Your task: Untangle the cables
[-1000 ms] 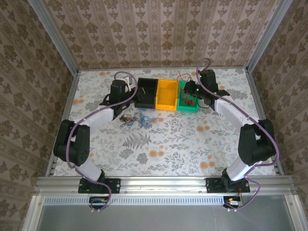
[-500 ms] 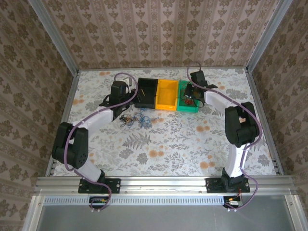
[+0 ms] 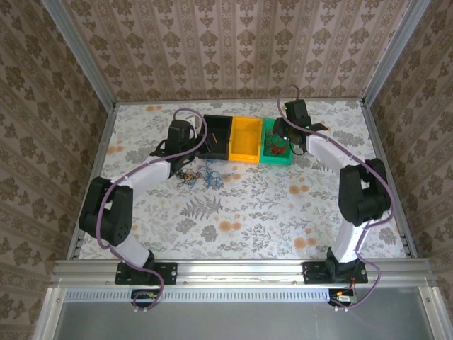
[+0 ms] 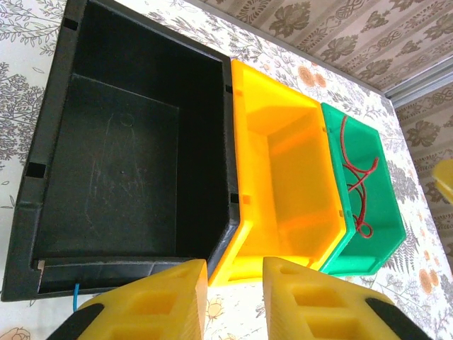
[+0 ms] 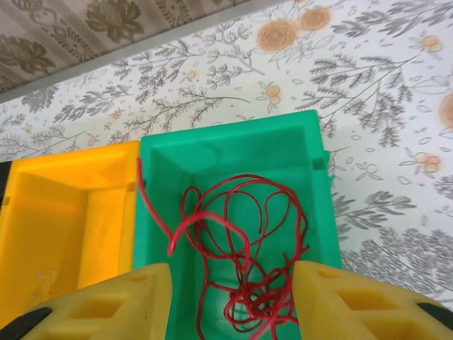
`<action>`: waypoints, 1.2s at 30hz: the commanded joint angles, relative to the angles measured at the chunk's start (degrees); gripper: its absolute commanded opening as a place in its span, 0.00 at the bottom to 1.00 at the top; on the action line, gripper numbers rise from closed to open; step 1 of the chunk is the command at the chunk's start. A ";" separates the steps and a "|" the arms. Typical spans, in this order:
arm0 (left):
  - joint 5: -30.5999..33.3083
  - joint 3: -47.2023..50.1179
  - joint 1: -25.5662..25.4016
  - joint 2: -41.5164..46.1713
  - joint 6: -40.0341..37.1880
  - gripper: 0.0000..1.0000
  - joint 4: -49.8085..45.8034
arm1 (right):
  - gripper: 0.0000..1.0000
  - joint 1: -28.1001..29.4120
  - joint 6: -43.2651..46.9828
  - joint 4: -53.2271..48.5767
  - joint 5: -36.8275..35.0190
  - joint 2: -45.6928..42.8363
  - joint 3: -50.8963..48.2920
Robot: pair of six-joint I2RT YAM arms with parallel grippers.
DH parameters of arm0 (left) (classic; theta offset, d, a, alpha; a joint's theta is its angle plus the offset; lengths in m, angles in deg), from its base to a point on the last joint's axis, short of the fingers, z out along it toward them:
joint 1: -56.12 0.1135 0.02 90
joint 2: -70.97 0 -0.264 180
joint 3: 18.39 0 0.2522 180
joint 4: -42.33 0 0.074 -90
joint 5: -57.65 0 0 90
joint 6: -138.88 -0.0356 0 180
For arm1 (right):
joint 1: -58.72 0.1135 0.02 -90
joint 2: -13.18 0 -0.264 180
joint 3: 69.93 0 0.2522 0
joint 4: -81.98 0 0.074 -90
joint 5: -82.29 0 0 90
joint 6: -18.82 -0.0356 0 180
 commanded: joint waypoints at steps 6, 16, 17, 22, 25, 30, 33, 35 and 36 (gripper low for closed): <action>0.77 -1.08 -0.30 -0.77 -2.62 0.28 -2.60 | 0.47 6.65 5.95 8.58 7.17 -9.53 -11.94; 4.47 3.89 1.90 1.67 -4.06 0.36 -8.98 | 0.48 23.72 20.71 2.47 20.45 -0.67 -8.17; 4.67 4.67 2.53 2.15 -3.94 0.37 -9.26 | 0.49 24.45 21.77 0.43 20.87 1.45 -5.82; 6.31 6.43 4.63 2.43 -5.17 0.39 -13.30 | 0.51 24.93 24.69 -7.75 17.85 10.88 4.41; 7.31 6.90 4.78 1.88 -6.36 0.40 -14.58 | 0.51 24.74 26.52 -10.74 15.07 14.73 8.75; 7.62 7.74 4.73 1.30 -6.44 0.41 -14.30 | 0.51 24.54 27.23 -12.80 16.10 17.78 10.75; 7.80 8.11 4.73 0.83 -6.53 0.41 -14.16 | 0.50 24.54 27.11 -13.37 17.50 18.59 10.62; 7.78 8.16 4.73 0.39 -6.55 0.41 -14.12 | 0.50 24.54 26.78 -12.97 17.46 19.00 10.16; 7.80 8.20 4.76 0.16 -6.55 0.41 -14.08 | 0.49 24.54 26.87 -12.73 17.50 19.13 10.00</action>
